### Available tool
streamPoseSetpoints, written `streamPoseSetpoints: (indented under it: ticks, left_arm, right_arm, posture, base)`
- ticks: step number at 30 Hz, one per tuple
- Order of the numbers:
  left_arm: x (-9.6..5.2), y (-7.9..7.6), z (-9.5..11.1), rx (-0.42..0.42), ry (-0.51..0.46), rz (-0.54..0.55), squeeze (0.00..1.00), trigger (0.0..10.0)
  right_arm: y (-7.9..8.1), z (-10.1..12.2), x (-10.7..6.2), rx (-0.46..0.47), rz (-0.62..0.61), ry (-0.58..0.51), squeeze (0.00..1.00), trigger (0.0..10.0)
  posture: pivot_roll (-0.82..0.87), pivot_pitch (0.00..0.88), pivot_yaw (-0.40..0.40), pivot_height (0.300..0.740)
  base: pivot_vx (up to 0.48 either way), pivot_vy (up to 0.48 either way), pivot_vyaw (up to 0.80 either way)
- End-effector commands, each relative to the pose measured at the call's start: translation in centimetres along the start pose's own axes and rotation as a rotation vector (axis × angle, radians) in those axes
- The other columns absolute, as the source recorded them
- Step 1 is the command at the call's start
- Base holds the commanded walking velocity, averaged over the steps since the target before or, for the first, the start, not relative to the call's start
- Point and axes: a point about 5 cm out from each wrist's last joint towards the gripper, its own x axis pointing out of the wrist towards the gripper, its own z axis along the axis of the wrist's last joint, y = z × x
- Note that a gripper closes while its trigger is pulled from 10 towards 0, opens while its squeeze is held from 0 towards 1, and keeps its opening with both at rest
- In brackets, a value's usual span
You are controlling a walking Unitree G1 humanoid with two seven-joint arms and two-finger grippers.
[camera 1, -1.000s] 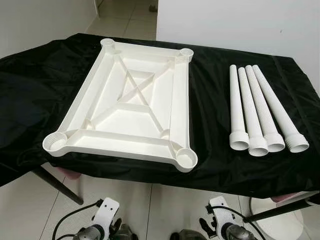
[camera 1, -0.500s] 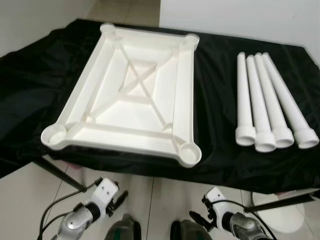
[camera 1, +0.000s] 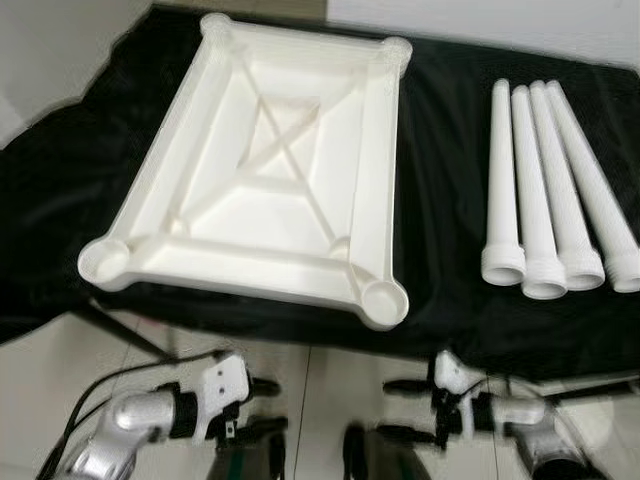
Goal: Building children table
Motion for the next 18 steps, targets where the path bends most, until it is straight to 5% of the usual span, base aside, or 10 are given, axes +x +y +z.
streamPoseSetpoints:
  ticks: [1, 7, 8, 12, 15, 18]
  left_arm:
    - [-1.1, -1.9, 0.9, -0.029, 0.031, -0.204, 0.0, 10.0]
    - [-2.1, -2.8, 2.5, -0.039, 0.048, -0.266, 0.0, 10.0]
    - [-2.8, -2.2, 4.4, -0.01, 0.021, -0.243, 0.0, 10.0]
    - [-3.2, -1.8, 5.5, 0.01, 0.006, -0.227, 0.0, 10.0]
    - [-4.9, 1.7, 10.3, 0.091, -0.115, -0.151, 0.0, 10.0]
    - [-5.8, 3.5, 12.6, 0.133, -0.19, -0.089, 0.0, 10.0]
  right_arm:
    - [0.6, 1.8, -0.2, 0.011, 0.09, -0.039, 0.0, 10.0]
    - [0.8, 4.0, -0.6, -0.025, 0.168, -0.062, 0.0, 10.0]
    - [0.7, 6.2, -0.9, -0.059, 0.218, -0.103, 0.0, 10.0]
    - [0.6, 7.5, -1.0, -0.078, 0.233, -0.133, 0.0, 10.0]
    - [-1.0, 13.1, -1.6, -0.148, 0.188, -0.303, 0.0, 10.0]
    - [-2.1, 15.5, -2.0, -0.179, 0.13, -0.378, 0.0, 10.0]
  posture:
    - [0.06, 0.149, -0.001, 0.74]
    - [0.07, 0.146, -0.005, 0.74]
    - [0.07, 0.142, -0.008, 0.74]
    - [0.07, 0.142, -0.008, 0.74]
    - [0.07, 0.126, -0.015, 0.74]
    - [0.07, 0.118, -0.012, 0.74]
  base:
    - [0.0, 0.0, 0.0]
    - [0.0, 0.0, 0.0]
    - [0.0, 0.0, 0.0]
    - [0.0, 0.0, 0.0]
    - [0.0, 0.0, 0.0]
    - [0.0, 0.0, 0.0]
